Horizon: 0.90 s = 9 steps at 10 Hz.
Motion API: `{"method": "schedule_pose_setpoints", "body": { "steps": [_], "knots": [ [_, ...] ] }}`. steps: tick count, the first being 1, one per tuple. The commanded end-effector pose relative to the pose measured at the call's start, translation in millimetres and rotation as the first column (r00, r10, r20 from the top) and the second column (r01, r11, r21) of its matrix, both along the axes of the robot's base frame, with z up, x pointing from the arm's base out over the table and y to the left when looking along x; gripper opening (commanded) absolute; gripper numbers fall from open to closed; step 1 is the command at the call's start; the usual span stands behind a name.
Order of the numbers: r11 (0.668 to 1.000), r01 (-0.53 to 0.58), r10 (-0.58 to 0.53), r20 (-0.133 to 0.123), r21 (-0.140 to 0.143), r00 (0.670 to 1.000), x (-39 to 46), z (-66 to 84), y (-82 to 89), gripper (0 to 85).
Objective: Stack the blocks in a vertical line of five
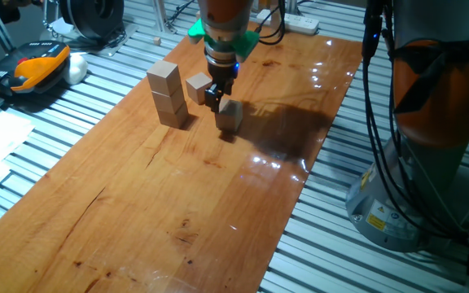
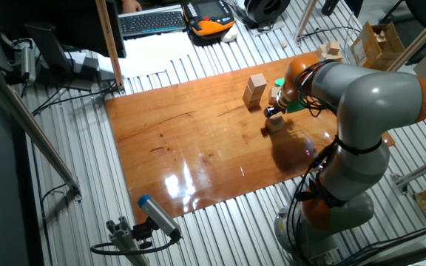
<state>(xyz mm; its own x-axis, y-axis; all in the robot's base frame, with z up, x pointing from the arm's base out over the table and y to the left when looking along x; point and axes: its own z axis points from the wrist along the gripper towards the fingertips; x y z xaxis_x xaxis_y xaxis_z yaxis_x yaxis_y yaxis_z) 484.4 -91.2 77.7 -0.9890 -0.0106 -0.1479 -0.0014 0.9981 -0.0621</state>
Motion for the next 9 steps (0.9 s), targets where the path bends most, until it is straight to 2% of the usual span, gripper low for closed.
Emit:
{"method": "schedule_pose_setpoints", "body": {
  "steps": [1, 7, 9],
  "knots": [
    [1.0, -0.001, 0.001, 0.002, 0.001, 1.0, 0.0, -2.4, -0.8, 68.0],
    [1.0, -0.008, 0.008, 0.003, 0.006, 1.0, 1.4, -11.0, -0.4, 68.0],
    [1.0, -0.007, 0.007, 0.007, 0.003, 1.0, 0.7, -19.5, 1.0, 68.0]
  ]
}}
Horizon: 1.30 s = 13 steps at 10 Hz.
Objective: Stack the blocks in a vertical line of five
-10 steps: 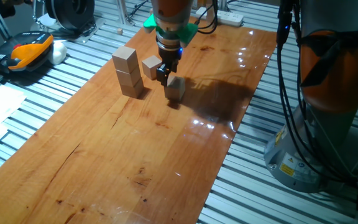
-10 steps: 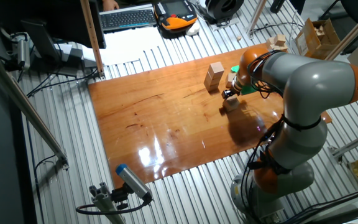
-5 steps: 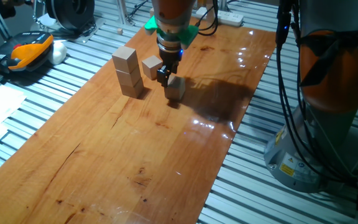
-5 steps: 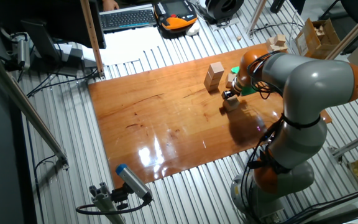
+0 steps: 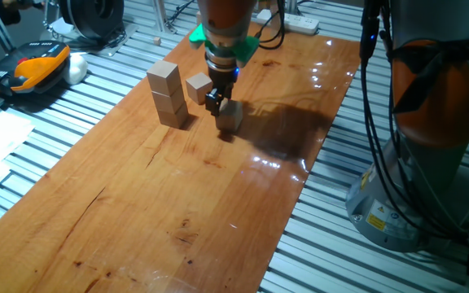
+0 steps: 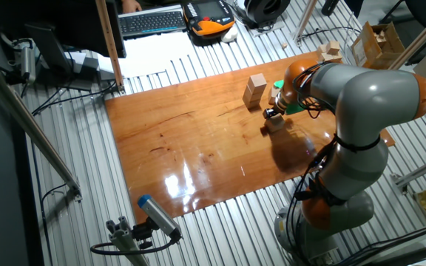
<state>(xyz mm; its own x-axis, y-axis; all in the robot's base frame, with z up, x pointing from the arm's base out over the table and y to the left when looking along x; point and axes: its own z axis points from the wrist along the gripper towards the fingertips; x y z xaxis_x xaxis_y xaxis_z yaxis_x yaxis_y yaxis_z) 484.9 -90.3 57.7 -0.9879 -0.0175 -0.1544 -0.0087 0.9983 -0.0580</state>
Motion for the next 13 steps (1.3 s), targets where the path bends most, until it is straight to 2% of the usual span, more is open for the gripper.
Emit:
{"method": "schedule_pose_setpoints", "body": {
  "steps": [1, 4, 7, 8, 11, 12, 13],
  "knots": [
    [1.0, 0.0, 0.0, 0.004, 0.003, 1.0, -0.4, -3.2, -0.1, 68.0],
    [1.0, -0.001, 0.001, 0.004, -0.001, 1.0, -4.7, -1.3, -3.6, 68.0],
    [1.0, -0.013, 0.013, -0.006, 0.009, 1.0, -9.4, 0.4, -3.4, 68.0],
    [1.0, -0.018, 0.018, -0.008, 0.011, 1.0, -9.7, 0.4, -3.4, 51.0],
    [1.0, -0.021, 0.021, -0.008, 0.006, 1.0, -11.1, -1.5, -2.2, 51.0],
    [0.999, -0.031, 0.031, -0.013, 0.015, 0.999, -11.2, -1.2, -2.6, 51.0],
    [0.998, -0.051, 0.052, -0.022, 0.029, 0.998, -11.3, 0.1, -3.4, 17.0]
  ]
}}
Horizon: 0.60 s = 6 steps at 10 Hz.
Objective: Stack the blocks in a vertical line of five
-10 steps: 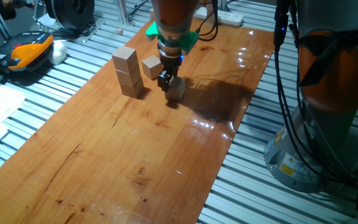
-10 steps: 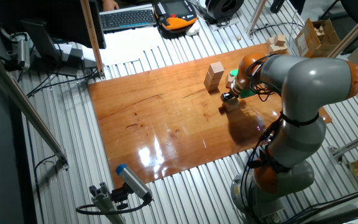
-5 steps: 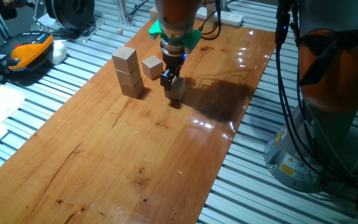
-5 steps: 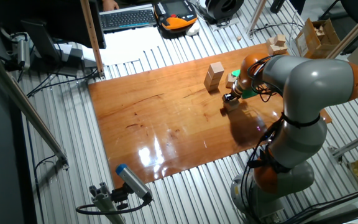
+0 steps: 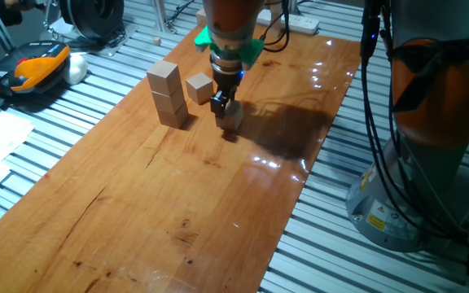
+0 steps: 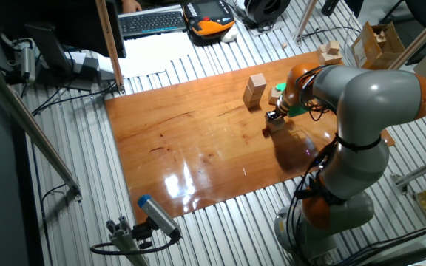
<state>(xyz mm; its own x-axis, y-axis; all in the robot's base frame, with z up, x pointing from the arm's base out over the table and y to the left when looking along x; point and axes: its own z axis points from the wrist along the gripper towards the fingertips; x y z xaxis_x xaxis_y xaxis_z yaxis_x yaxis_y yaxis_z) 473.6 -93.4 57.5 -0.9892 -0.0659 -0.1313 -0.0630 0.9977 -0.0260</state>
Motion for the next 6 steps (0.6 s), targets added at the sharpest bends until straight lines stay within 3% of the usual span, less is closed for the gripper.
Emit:
{"method": "schedule_pose_setpoints", "body": {
  "steps": [1, 3, 6],
  "knots": [
    [1.0, -0.016, 0.016, -0.009, 0.019, 1.0, 0.3, 3.0, -2.3, 0.0],
    [0.999, -0.033, 0.033, -0.019, 0.016, 0.999, 2.8, 12.0, -3.6, 0.0],
    [0.999, -0.026, 0.027, -0.035, 0.042, 0.999, 7.7, 33.9, -6.4, 0.0]
  ]
}}
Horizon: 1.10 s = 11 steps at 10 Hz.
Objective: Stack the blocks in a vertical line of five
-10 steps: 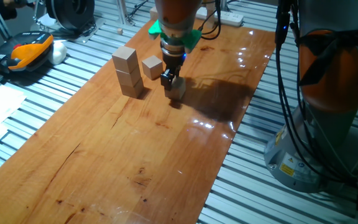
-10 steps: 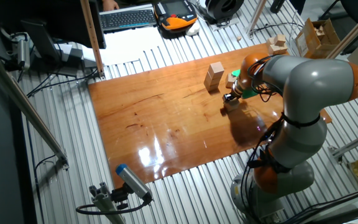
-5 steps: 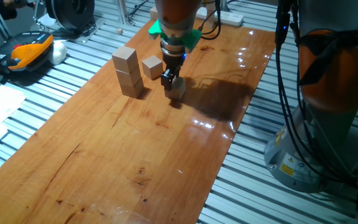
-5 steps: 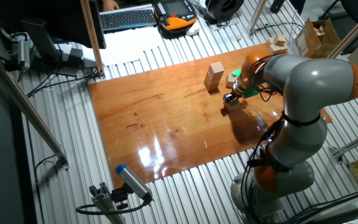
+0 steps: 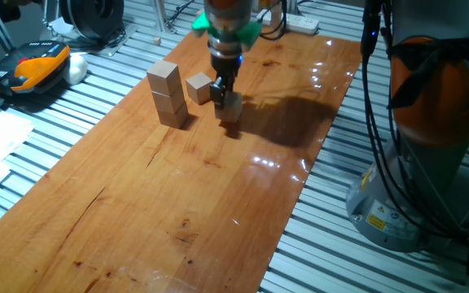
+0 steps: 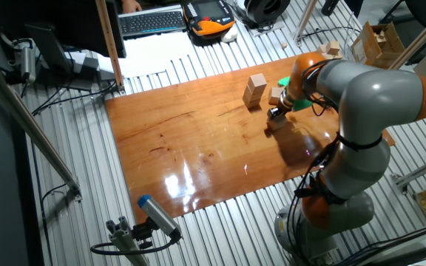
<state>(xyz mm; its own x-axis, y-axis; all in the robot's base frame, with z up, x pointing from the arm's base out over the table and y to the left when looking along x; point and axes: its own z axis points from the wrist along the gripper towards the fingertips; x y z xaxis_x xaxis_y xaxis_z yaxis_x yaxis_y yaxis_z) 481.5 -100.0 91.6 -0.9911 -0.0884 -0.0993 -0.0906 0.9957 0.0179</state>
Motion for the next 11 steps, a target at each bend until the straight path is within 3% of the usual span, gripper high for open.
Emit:
{"method": "schedule_pose_setpoints", "body": {
  "steps": [1, 5, 9, 11],
  "knots": [
    [1.0, -0.001, 0.001, -0.007, 0.0, 1.0, 1.2, 12.3, 0.1, 0.0],
    [1.0, -0.006, 0.005, -0.03, -0.015, 1.0, 7.0, 60.9, 1.9, 0.0],
    [1.0, -0.003, 0.002, -0.029, -0.019, 1.0, 14.0, 100.1, 11.2, 0.0],
    [0.999, 0.015, -0.016, -0.022, -0.028, 1.0, 14.5, 112.7, 23.7, 0.0]
  ]
}}
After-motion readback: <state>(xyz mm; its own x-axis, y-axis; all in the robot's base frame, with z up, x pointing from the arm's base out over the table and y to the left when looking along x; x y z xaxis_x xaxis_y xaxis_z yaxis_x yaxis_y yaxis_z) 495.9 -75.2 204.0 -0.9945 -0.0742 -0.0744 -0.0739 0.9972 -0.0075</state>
